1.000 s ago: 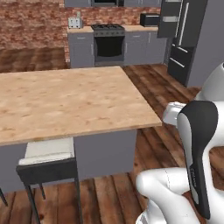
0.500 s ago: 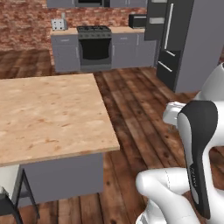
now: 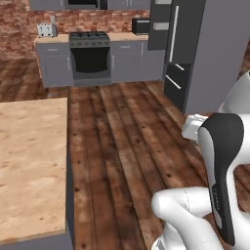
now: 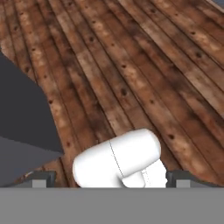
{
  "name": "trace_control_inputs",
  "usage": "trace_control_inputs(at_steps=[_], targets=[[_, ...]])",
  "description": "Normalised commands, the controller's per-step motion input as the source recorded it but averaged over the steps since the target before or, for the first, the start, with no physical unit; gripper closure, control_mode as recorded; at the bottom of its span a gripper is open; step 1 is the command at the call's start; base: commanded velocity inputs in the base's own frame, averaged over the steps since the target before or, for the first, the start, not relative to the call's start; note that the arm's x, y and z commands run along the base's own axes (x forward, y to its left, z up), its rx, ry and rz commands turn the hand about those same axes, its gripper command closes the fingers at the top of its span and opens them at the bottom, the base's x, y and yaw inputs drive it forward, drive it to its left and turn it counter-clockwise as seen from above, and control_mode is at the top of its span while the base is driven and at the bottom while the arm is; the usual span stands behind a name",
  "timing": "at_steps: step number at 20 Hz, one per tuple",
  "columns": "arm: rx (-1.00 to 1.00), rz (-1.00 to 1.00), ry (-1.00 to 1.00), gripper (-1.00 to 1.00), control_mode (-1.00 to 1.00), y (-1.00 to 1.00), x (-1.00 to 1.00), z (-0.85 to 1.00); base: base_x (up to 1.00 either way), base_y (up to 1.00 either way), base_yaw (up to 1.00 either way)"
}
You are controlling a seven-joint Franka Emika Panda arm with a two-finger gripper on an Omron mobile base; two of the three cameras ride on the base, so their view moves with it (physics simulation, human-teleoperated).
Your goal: There is a bowl on the dining counter. Grab a lemon wedge from the fridge and place it in the bowl. Then get the liquor bottle and glass cup from the cabinet and place them next to the bowl.
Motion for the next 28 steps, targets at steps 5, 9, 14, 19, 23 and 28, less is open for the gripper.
trace_control_inputs(at_steps=[5,9,14,19,23,28], targets=[[0.00,0.00,0.00,-1.00,1.00,0.00,0.00,0.00,1.00,-0.93,0.12],[0.00,0.00,0.00,-1.00,1.00,0.00,0.00,0.00,1.00,-0.50,0.18],[0.00,0.00,0.00,-1.00,1.00,0.00,0.00,0.00,1.00,-0.22,0.22],[0.00,0.00,0.00,-1.00,1.00,0.00,0.00,0.00,1.00,-0.08,0.27],[0.00,0.00,0.00,-1.00,1.00,0.00,0.00,0.00,1.00,-0.13,0.31],[0.00,0.00,0.00,-1.00,1.00,0.00,0.00,0.00,1.00,-0.18,0.31]])
